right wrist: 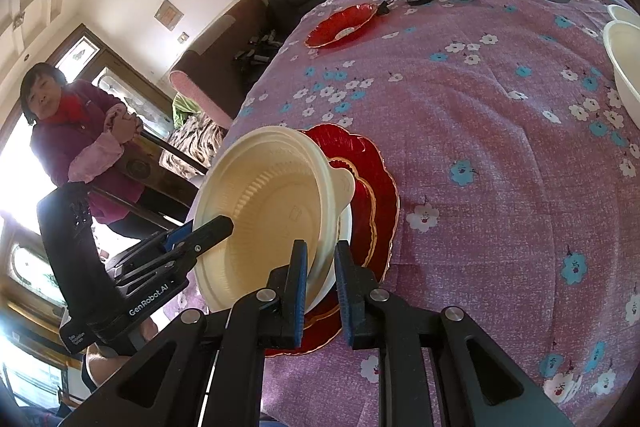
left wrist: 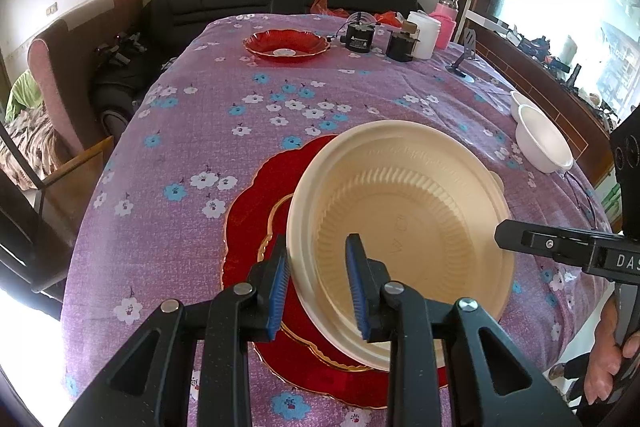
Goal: Organize plates and bowls
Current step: 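Lower the cream ribbed bowl onto the white foam plate with the right gripper, then open the right gripper and release the cream bowl on the stack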
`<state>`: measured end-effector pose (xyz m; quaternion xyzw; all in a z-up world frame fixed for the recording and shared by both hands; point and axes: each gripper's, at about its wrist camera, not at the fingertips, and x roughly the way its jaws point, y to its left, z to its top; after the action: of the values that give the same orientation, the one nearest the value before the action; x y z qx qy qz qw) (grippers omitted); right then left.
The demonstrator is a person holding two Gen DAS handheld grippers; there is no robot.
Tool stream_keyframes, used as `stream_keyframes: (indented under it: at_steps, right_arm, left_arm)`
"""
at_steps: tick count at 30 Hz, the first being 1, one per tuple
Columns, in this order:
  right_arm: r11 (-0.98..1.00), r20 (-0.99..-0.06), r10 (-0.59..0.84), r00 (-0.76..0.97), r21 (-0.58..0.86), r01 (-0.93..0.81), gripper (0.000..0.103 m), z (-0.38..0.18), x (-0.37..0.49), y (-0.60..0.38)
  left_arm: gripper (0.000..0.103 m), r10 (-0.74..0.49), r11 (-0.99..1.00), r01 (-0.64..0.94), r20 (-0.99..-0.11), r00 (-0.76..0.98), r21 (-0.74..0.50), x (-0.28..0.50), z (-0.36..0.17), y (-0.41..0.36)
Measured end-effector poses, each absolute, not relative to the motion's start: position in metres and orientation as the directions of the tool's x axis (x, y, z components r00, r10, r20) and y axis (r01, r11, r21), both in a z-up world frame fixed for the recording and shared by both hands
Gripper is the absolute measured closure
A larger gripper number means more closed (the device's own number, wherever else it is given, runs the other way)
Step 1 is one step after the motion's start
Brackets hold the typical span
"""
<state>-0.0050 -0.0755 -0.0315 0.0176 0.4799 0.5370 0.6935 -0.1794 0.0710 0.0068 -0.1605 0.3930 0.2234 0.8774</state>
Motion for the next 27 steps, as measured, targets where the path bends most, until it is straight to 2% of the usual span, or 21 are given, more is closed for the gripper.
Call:
stream_keyframes:
  at_steps: [7, 9, 12, 27]
  right_arm:
    - [0.417, -0.642, 0.766, -0.042, 0.545, -0.727, 0.086, -0.031, -0.005, -0.076]
    - [0.412, -0.637, 0.77, -0.044, 0.549, -0.727, 0.086, -0.029, -0.006, -0.078]
    - [0.406, -0.63, 0.775, -0.046, 0.553, -0.728, 0.086, -0.028, -0.005, -0.079]
    - [0.41, -0.601, 0.799, -0.023, 0.572, -0.71, 0.077, -0.021, 0.0, -0.094]
  left_arm:
    - [0.075, 0.271, 0.848, -0.519, -0.76, 0.591, -0.102, -0.18, 0.008, 0.072]
    - [0.07, 0.277, 0.847, -0.522, -0.757, 0.592, -0.099, -0.181, 0.01, 0.072]
    - [0.069, 0.283, 0.847, -0.523, -0.752, 0.595, -0.095, -0.182, 0.012, 0.072]
    - [0.068, 0.296, 0.845, -0.527, -0.74, 0.604, -0.093, -0.185, 0.02, 0.071]
